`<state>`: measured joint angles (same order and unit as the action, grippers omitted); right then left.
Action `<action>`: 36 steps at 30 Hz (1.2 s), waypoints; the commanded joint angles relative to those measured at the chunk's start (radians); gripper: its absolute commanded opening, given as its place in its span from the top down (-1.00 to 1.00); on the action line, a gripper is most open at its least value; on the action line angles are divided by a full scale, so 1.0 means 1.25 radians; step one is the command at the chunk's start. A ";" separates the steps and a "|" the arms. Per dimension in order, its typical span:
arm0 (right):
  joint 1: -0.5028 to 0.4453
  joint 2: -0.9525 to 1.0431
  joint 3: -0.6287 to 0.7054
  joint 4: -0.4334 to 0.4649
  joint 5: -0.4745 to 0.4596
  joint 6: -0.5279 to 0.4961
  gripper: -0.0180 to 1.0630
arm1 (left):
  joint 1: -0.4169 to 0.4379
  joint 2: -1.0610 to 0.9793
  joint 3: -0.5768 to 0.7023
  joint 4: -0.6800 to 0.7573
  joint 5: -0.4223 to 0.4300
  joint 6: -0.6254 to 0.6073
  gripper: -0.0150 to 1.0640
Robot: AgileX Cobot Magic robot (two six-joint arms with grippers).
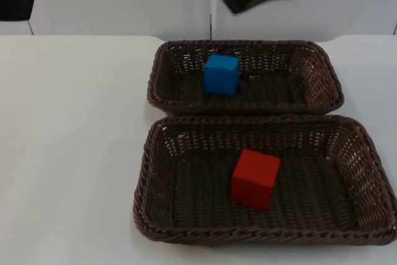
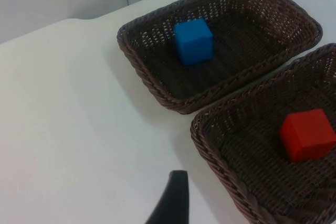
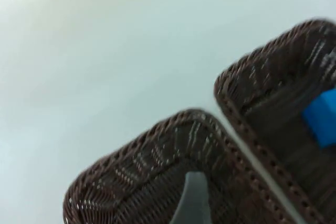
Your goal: Pick up one cube with the left hand and place it into the upper basket. Pick up one cube with the right hand and place it into the lower basket.
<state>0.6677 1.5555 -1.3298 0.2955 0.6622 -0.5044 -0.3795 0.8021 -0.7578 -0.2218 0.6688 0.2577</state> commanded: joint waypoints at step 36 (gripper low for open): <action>0.004 -0.417 0.382 0.003 -0.227 0.075 -0.22 | -0.002 -0.209 0.003 -0.005 0.085 0.021 -0.51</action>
<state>0.6683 1.0597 -0.8684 0.2955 0.4008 -0.4210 -0.3795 0.5638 -0.7578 -0.2277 0.7563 0.2801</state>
